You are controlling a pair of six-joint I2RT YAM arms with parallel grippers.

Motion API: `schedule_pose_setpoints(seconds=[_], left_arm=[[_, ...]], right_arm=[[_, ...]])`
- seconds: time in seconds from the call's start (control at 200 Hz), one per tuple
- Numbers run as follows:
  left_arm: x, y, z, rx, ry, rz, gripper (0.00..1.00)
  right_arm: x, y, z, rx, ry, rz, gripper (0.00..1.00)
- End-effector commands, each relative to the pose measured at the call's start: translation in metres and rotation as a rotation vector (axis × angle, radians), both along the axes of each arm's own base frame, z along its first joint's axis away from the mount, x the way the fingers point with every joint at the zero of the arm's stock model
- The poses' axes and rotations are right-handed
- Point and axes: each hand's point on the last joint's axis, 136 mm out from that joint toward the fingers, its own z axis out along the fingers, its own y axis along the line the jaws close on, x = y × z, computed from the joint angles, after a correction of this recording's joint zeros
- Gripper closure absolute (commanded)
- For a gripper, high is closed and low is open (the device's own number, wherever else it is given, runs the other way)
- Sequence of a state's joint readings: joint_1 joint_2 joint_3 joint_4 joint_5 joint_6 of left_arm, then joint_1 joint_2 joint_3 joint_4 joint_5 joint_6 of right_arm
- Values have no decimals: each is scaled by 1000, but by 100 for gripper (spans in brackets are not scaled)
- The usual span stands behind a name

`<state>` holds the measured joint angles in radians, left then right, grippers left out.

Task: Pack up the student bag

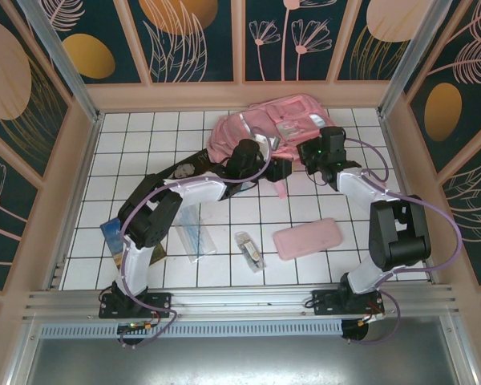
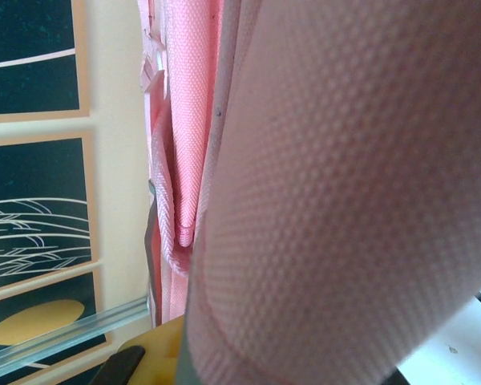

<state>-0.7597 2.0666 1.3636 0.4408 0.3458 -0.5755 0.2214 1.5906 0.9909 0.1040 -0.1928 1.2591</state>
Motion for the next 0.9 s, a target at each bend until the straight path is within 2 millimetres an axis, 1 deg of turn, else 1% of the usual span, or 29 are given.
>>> schedule_pose_setpoints(seconds=[0.0, 0.14, 0.26, 0.36, 0.455, 0.505, 0.62, 0.705, 0.82, 0.85, 0.895], left_arm=[[4, 21, -26, 98, 21, 69, 59], [12, 27, -36, 133, 11, 124, 61], [25, 29, -37, 142, -13, 176, 63], [34, 23, -36, 139, -25, 187, 57], [37, 12, -32, 108, -25, 157, 52], [39, 8, -33, 103, -25, 151, 51], [43, 6, -38, 111, -30, 153, 53], [47, 7, -46, 131, -34, 166, 55], [55, 13, -54, 170, -55, 215, 61], [58, 15, -53, 176, -66, 228, 64], [61, 18, -55, 189, -81, 240, 66]], right_arm=[[6, 22, 70, 79, -177, 106, 100], [5, 26, 68, 95, -172, 119, 100], [3, 29, 70, 100, -179, 121, 100], [2, 31, 72, 109, -184, 124, 100], [1, 34, 72, 120, -184, 129, 100], [1, 37, 72, 127, -186, 133, 100], [1, 39, 71, 144, -185, 142, 100], [-1, 41, 74, 161, -186, 152, 100], [-3, 42, 77, 170, -186, 164, 100], [-4, 42, 78, 171, -184, 167, 100], [-5, 40, 77, 175, -180, 166, 100]])
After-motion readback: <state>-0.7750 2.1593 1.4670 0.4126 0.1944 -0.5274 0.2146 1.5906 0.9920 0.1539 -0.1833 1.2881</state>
